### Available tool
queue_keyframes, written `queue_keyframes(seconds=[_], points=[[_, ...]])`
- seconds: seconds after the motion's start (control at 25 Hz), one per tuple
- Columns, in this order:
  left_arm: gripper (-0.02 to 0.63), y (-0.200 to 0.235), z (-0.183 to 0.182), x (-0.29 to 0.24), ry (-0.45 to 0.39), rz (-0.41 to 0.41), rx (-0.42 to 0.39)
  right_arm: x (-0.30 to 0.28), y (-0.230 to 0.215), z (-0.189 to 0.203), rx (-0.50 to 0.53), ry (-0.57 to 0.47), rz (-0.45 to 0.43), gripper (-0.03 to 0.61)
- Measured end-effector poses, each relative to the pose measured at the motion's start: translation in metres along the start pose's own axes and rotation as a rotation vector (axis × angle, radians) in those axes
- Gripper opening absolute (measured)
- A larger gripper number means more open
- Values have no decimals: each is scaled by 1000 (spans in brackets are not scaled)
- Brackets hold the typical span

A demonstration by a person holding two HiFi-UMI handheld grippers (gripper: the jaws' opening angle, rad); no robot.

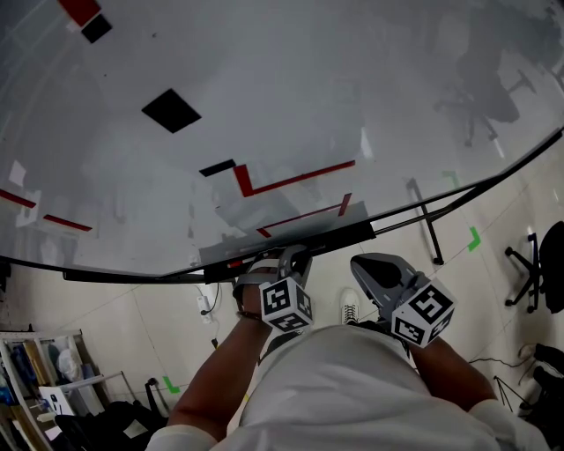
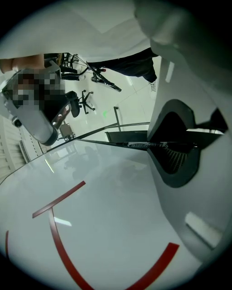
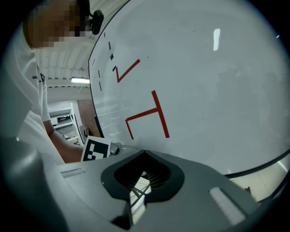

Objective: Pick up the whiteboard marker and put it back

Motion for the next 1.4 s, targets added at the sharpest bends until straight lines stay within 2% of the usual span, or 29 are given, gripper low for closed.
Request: queue_keyframes(seconds=[0.36,0.76,0.92,1.04,1.4], points=[[57,-1,-3,-17,74,-3,-66,2,-3,0,-2,-1,4,2],[58,-3,0,-27,143,9,-81,4,-5,1,-8,-6,10,2],[61,-1,-1,-27,136,-9,-78,4,-4,1,-10,-6,10,2],[101,1,-1,-25,122,-20,-73,4,-5,1,-10,-4,12,2],[97,0,-1,-21,112,-19,-59,3,-2,0,-4,-6,7,2]])
Point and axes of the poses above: the fingertips, and each gripper's own axes: x backward along the fingers, y to its left, z out of its underside, the point moved 5 cm from there along x, backward along the fingers, and after that the axes turned 8 degrees about x, right-handed, at the moved point
